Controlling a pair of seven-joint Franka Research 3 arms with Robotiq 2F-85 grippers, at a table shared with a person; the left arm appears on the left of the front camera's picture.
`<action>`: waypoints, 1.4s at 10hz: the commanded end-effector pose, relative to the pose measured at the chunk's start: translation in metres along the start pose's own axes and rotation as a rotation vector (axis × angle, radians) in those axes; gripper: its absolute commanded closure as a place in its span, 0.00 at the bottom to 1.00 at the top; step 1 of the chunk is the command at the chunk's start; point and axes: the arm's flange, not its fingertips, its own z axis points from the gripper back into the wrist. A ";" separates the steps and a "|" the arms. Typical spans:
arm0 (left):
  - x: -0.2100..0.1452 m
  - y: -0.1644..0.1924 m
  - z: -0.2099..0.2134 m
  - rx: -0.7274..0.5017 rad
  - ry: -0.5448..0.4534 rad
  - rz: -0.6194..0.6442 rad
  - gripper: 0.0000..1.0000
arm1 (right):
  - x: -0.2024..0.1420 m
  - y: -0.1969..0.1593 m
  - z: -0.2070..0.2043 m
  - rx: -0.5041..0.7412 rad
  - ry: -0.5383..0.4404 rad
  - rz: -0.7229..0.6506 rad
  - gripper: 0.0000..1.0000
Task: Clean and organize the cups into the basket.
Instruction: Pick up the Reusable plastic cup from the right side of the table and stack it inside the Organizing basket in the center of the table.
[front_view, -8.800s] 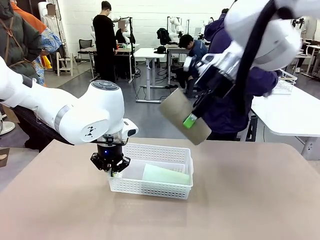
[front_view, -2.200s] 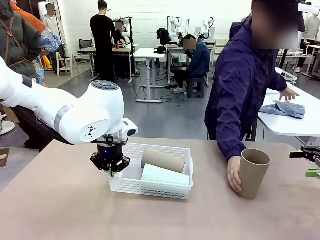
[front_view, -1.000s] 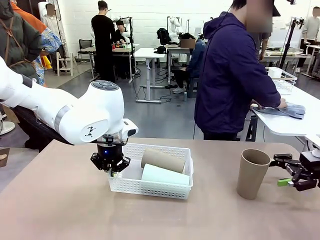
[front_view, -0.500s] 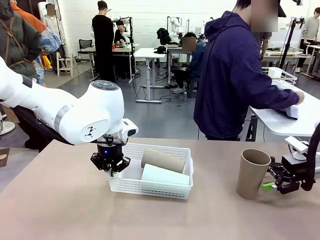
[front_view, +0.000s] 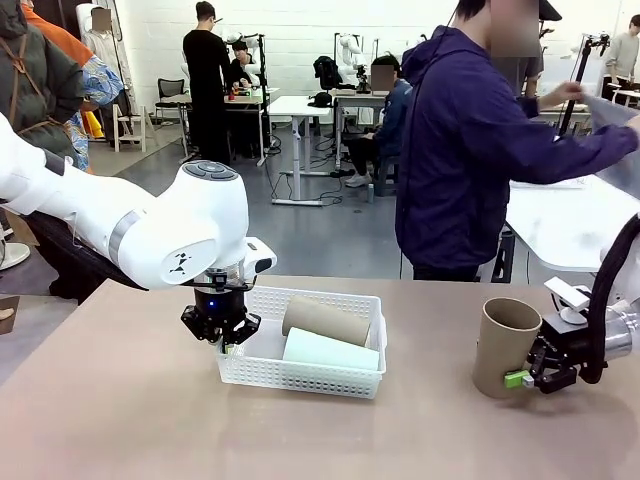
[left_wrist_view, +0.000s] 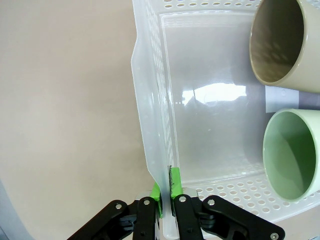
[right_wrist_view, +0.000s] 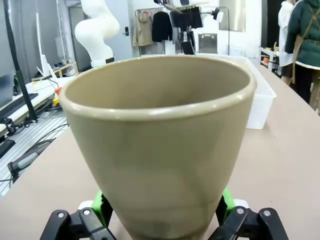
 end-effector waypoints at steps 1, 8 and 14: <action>-0.001 0.000 -0.002 0.008 -0.001 -0.013 1.00 | 0.001 -0.003 0.000 0.054 -0.008 0.015 0.57; -0.001 0.000 -0.002 0.008 -0.001 -0.013 1.00 | 0.055 0.038 0.007 -0.043 -0.040 -0.080 1.00; -0.001 0.000 -0.002 0.008 -0.001 -0.013 1.00 | 0.227 0.120 0.051 -0.146 -0.068 0.020 1.00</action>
